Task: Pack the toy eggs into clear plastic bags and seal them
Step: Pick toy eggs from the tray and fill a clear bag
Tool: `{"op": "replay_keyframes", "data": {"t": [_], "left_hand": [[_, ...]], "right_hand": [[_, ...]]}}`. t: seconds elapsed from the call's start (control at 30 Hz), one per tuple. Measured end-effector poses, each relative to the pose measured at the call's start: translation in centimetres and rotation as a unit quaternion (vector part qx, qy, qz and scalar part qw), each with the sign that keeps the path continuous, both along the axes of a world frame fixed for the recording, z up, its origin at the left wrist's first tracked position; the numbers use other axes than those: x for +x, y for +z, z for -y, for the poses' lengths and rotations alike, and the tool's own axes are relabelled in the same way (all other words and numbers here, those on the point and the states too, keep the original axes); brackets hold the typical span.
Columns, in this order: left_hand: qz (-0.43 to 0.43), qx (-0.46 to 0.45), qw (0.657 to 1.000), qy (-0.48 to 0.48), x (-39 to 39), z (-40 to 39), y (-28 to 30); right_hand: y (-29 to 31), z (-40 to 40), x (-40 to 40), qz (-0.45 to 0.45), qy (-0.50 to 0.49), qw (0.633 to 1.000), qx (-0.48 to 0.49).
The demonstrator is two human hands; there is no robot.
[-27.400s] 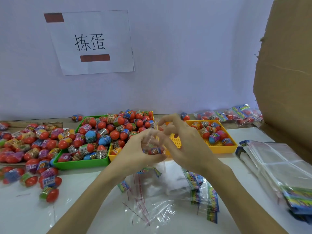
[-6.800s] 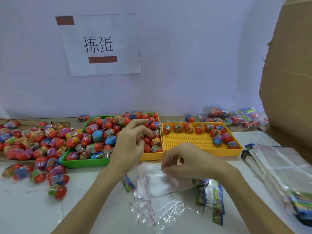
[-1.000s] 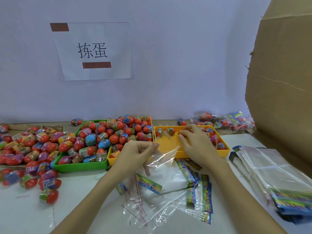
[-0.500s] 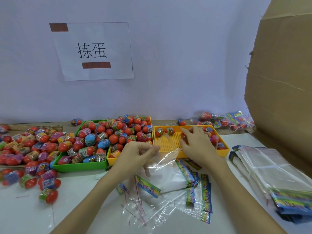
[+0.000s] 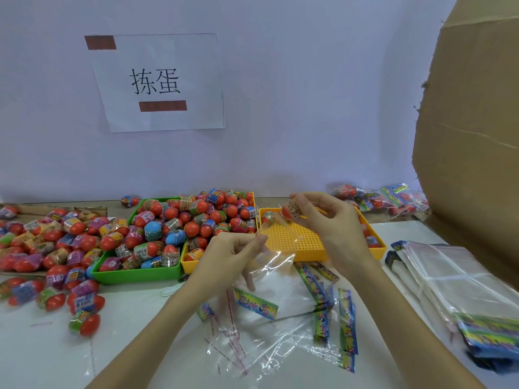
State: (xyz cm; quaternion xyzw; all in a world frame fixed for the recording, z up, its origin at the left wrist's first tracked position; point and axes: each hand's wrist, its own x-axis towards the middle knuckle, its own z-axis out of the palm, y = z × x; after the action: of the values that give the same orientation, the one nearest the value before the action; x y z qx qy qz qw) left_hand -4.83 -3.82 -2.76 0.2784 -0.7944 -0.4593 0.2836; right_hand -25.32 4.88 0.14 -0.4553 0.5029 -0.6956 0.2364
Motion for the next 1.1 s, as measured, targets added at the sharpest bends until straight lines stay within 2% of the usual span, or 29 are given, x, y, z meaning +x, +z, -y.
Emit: {"op": "replay_keyframes", "data": {"t": [0.13,0.23,0.37,0.63,0.8,1.1], "left_hand": [[-0.02,0.002,1.0,-0.005,-0.2,0.2,-0.1],[-0.037,-0.002,0.999,0.001,-0.3,0.2,0.0],[-0.013,-0.05,0.999,-0.003,-0.4,0.0,0.1],[-0.015,-0.077,0.997,0.01,-0.5,-0.7,0.5],[-0.04,-0.091,0.995,-0.002,-0.6,-1.1,0.9],[-0.07,-0.009,0.997,-0.016,-0.7,-1.2,0.4]], "right_hand": [[-0.1,-0.1,0.9,-0.108,-0.005,0.994,-0.01],[-0.4,0.1,0.9,-0.126,-0.018,0.992,-0.004],[-0.6,0.2,1.0,-0.163,-0.04,0.986,-0.001],[-0.8,0.2,1.7,-0.183,-0.042,0.982,-0.003],[-0.6,0.1,2.2,-0.149,-0.061,0.987,-0.004],[-0.3,0.0,2.0,-0.164,-0.022,0.986,0.023]]}}
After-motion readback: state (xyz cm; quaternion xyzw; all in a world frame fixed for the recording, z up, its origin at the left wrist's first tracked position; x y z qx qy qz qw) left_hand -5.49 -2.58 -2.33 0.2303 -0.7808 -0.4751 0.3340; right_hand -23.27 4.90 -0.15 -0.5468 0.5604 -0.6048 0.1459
